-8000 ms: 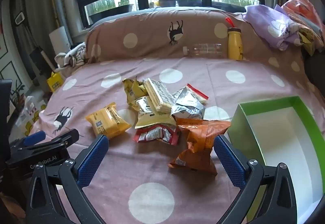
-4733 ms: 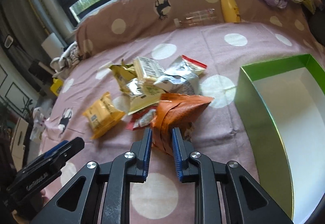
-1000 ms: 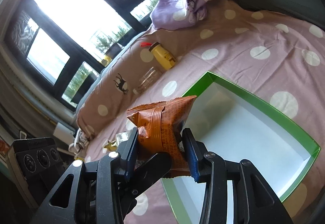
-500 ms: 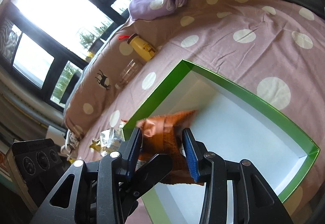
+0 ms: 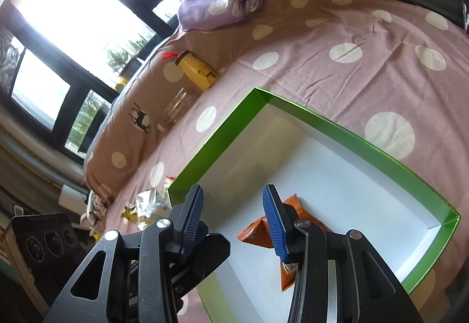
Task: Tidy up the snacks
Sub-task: 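Open the right gripper to drop the orange chip bag into the box, then move the right tool back to the snack pile toward the silver packet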
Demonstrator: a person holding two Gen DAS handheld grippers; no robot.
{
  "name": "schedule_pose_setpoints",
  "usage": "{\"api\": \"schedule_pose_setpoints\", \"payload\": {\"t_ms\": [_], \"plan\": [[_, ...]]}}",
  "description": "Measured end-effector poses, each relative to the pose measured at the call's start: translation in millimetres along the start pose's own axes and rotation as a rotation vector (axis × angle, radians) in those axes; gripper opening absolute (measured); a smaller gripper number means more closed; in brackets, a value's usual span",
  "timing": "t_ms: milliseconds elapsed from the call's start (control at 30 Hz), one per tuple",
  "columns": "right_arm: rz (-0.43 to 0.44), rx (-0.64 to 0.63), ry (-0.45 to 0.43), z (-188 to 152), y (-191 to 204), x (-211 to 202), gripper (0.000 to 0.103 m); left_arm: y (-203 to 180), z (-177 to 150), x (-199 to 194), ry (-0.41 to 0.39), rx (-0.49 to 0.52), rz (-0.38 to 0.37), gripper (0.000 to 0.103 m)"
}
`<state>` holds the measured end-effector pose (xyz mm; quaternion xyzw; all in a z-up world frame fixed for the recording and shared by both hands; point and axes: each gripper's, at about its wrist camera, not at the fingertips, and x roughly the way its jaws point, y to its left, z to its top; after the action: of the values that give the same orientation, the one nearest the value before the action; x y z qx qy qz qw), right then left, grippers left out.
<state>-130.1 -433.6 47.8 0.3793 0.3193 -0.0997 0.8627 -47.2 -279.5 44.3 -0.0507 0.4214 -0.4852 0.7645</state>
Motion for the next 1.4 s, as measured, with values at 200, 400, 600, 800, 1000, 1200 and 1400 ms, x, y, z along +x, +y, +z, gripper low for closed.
{"api": "schedule_pose_setpoints", "payload": {"t_ms": [200, 400, 600, 800, 1000, 1200, 1400], "plan": [[0.045, -0.035, -0.065, -3, 14, -6, 0.087, 20, -7, -45, -0.060, -0.034, 0.044, 0.057], [0.013, -0.134, -0.114, -11, 45, -6, 0.092, 54, -20, -110, -0.201, -0.158, 0.185, 0.087], [0.063, -0.248, -0.117, -29, 85, -3, 0.097, 85, -41, -167, -0.313, -0.289, 0.346, 0.091], [0.126, -0.308, -0.090, -53, 119, 8, 0.100, 126, -76, -206, -0.426, -0.386, 0.483, 0.091], [0.096, -0.401, -0.067, -83, 150, 34, 0.100, 172, -99, -234, -0.464, -0.523, 0.519, 0.090], [0.074, -0.484, -0.026, -113, 173, 56, 0.100, 186, -108, -251, -0.496, -0.555, 0.595, 0.090], [0.014, -0.529, -0.004, -126, 176, 69, 0.100, 196, -115, -259, -0.475, -0.577, 0.676, 0.090]]}}
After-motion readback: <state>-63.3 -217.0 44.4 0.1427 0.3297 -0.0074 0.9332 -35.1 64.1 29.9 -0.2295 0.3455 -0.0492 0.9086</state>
